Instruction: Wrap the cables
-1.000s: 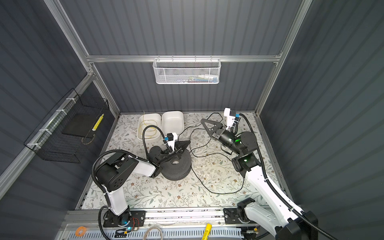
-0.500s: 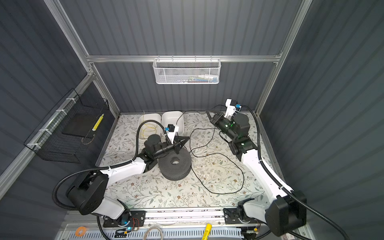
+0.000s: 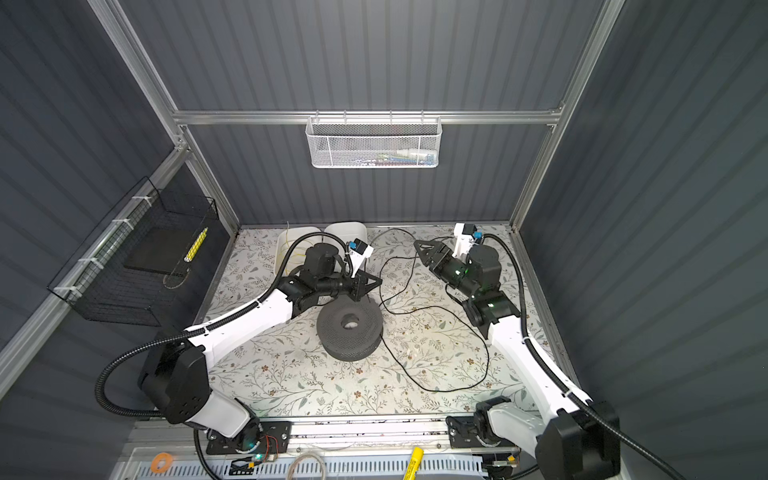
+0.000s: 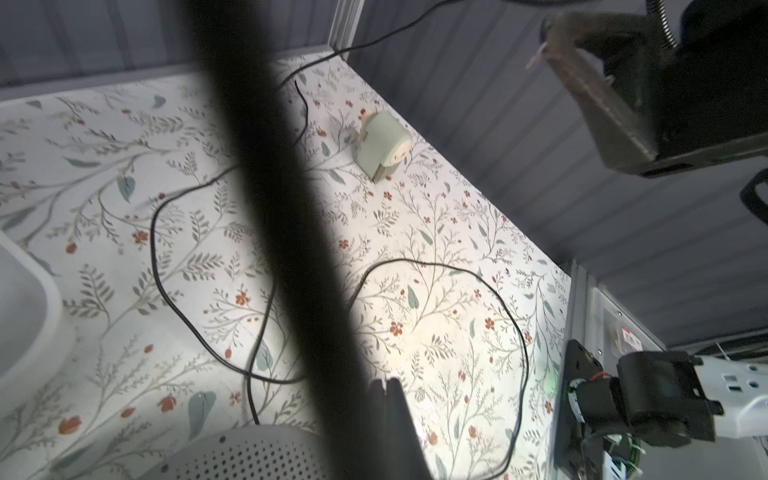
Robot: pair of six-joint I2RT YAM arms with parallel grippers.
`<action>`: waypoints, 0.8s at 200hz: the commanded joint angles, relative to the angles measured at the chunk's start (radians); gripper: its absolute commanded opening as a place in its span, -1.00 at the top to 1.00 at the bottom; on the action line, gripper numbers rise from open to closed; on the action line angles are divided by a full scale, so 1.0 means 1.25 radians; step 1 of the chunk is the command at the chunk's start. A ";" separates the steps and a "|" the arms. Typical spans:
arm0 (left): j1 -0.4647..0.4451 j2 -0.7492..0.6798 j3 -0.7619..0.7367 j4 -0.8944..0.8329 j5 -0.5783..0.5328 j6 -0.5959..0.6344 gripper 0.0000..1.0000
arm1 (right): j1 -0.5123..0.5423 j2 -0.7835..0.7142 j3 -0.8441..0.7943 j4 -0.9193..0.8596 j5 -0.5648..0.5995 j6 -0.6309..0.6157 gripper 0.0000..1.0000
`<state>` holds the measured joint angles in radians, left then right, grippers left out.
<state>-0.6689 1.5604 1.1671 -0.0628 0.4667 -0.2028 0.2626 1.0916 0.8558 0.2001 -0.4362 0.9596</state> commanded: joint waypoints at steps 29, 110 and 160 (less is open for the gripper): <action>-0.005 -0.037 0.010 -0.025 0.067 0.016 1.00 | -0.058 -0.028 -0.011 -0.092 -0.011 -0.036 -0.38; -0.005 0.002 0.055 -0.030 0.054 0.029 1.00 | 0.099 0.066 -0.041 0.144 -0.098 0.171 -0.23; -0.005 -0.013 0.025 -0.005 0.001 0.041 1.00 | 0.133 0.079 -0.036 0.168 -0.058 0.178 -0.21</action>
<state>-0.6689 1.5509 1.2106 -0.0780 0.5041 -0.1848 0.4255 1.2045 0.8013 0.3637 -0.5365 1.1717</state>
